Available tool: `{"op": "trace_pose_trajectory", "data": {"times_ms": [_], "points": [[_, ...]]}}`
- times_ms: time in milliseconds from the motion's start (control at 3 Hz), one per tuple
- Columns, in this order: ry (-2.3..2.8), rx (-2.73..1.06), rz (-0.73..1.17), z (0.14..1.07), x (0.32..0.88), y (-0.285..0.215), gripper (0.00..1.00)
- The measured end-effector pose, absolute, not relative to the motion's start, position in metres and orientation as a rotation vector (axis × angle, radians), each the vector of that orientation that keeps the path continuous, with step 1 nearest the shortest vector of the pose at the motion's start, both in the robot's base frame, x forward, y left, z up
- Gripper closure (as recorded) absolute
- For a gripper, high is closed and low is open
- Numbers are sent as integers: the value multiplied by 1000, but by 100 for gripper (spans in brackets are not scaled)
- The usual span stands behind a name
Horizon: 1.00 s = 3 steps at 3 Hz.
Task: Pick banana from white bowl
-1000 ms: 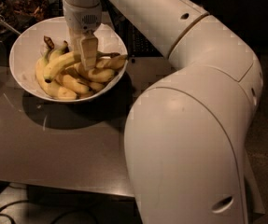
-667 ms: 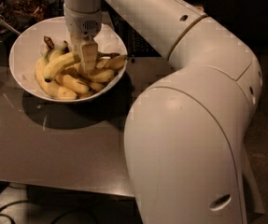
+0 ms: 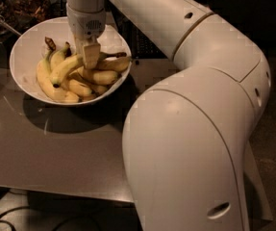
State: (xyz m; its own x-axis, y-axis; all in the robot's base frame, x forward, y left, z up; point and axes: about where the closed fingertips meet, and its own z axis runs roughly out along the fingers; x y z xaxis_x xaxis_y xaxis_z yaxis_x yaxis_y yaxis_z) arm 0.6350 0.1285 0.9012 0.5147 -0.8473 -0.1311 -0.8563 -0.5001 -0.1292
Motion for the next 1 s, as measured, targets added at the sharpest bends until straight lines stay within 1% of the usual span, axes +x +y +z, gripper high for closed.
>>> {"op": "trace_pose_trajectory", "data": {"times_ms": [333,667,1000], "points": [[1452,-2541,55,903,640,134,100],[1456,-2459,27,921,623,125,100],[1463,-2352,17,947,581,107,100]]}}
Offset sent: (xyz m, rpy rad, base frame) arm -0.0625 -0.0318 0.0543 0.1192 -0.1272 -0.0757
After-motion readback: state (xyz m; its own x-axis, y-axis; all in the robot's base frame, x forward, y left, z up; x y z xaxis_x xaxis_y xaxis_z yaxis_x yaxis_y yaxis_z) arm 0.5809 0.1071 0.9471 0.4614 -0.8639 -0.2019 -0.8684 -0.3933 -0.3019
